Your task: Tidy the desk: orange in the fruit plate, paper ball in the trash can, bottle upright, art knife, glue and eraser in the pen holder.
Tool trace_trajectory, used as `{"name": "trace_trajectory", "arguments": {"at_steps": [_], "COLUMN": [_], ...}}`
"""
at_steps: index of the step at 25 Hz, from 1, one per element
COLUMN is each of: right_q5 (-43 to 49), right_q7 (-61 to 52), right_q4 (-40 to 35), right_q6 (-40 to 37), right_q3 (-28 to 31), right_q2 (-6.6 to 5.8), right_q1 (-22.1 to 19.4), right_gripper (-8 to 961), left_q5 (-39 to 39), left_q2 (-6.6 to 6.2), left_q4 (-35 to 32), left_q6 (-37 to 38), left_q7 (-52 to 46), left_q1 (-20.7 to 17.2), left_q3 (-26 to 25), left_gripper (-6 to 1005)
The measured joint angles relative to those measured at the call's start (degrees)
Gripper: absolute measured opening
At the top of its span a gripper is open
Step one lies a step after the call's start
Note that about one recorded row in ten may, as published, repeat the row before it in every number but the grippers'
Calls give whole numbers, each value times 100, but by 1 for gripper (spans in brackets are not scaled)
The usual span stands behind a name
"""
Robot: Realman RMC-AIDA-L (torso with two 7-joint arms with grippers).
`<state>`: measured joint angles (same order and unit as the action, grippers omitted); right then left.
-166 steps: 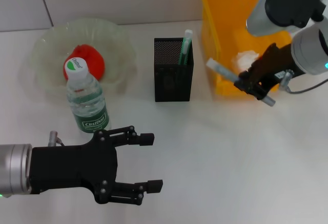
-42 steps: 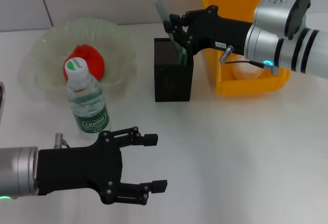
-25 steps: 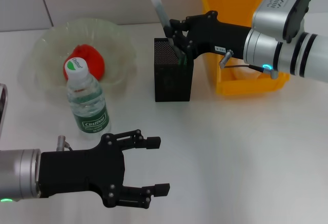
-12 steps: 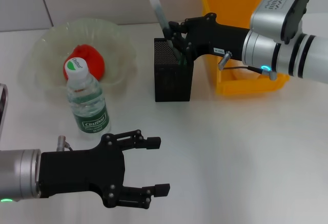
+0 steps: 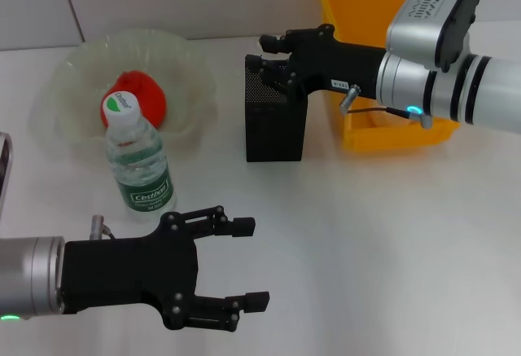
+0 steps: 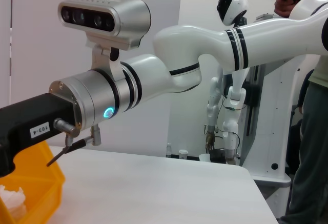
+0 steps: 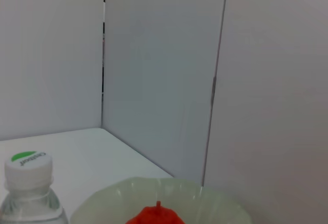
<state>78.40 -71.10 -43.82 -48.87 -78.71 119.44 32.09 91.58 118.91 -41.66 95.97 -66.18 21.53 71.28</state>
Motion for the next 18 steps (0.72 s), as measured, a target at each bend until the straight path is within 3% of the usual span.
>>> {"name": "trace_trajectory", "arguments": {"at_steps": [10, 18], "right_q5": [0, -345], "right_q7": [0, 33], "right_q4": [-143, -893], "right_q6": [-56, -835], "right_q3": [46, 188], "right_q2": [-1, -12], "right_q1": [-77, -546], "right_gripper": [346, 425], "left_q5": [0, 0], "left_q2": [0, 0], "left_q4": [0, 0], "left_q6": [-7, -10], "left_q7": [0, 0], "left_q1": [0, -6], "left_q3": [-3, -18], "left_gripper": [861, 862]}}
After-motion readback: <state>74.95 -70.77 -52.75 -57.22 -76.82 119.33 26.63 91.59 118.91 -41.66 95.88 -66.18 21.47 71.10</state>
